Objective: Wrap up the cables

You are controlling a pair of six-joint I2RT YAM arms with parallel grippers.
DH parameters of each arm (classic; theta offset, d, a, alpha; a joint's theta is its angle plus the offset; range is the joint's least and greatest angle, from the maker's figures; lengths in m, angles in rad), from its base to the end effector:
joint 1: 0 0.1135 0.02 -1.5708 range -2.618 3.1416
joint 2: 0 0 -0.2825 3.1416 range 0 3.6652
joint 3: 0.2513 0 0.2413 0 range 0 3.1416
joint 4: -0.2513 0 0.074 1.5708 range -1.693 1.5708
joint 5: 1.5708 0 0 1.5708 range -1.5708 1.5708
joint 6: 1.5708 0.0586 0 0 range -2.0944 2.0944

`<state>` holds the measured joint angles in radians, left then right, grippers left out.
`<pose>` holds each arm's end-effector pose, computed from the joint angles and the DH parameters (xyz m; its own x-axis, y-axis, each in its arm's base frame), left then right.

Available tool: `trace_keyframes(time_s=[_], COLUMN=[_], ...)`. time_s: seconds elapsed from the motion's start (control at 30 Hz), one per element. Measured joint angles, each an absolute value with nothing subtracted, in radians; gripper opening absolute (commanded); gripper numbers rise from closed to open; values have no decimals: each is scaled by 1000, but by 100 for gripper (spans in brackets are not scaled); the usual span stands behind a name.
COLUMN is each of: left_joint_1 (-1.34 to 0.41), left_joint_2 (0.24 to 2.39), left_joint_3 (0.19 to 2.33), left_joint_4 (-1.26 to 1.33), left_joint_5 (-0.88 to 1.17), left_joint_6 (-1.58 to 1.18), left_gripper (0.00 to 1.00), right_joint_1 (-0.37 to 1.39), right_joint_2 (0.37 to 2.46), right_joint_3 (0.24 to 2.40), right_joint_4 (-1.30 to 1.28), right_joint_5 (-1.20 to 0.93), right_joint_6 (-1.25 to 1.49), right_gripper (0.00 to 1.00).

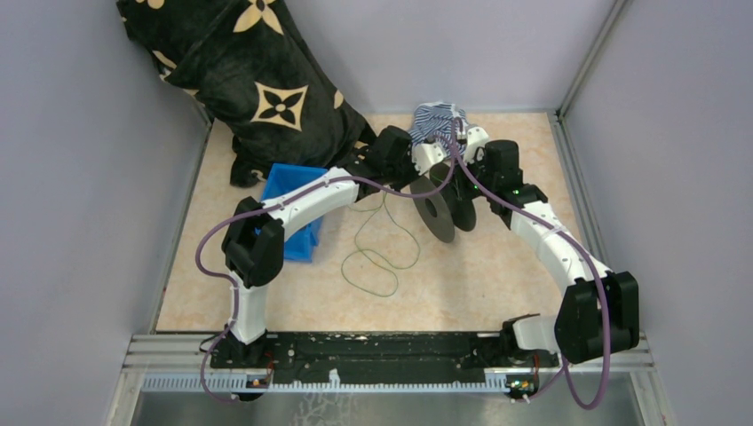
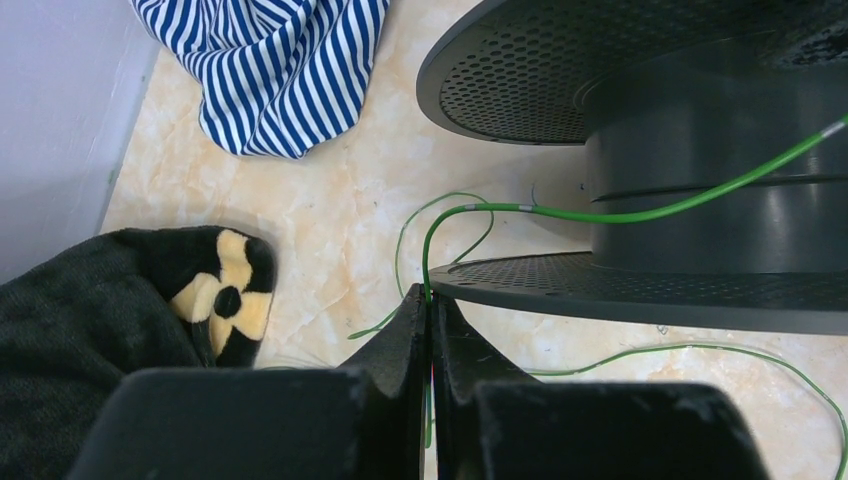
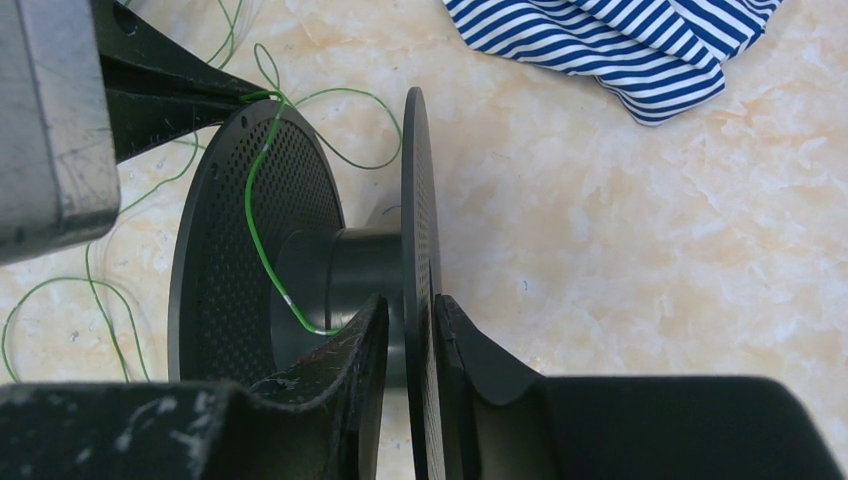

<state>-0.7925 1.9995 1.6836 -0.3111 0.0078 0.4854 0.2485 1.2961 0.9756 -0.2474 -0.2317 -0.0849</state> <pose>0.3406 -0.3461 0.2771 -0.0300 0.6950 -0.7184 0.8259 0.4220 0.3738 0.2822 0.0855 0.2982 -0.4833 -0.2078 -0.8505 -0.4697 0.8813 0.0516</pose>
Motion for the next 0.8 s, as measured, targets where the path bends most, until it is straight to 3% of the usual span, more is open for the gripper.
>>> trace_keyframes(time_s=[0.5, 0.8], left_joint_1=[-793, -793], left_joint_2=[2000, 2000], left_joint_3=[1672, 1672], left_joint_4=[-293, -293], left_joint_5=[3, 4], left_joint_6=[483, 474], left_gripper=[4, 4], right_joint_1=[218, 213], right_joint_2=[1289, 1266], right_joint_3=[976, 976], right_joint_4=[-275, -300], right_joint_5=[-257, -256], right_joint_6=[-85, -97], right_gripper=[30, 6])
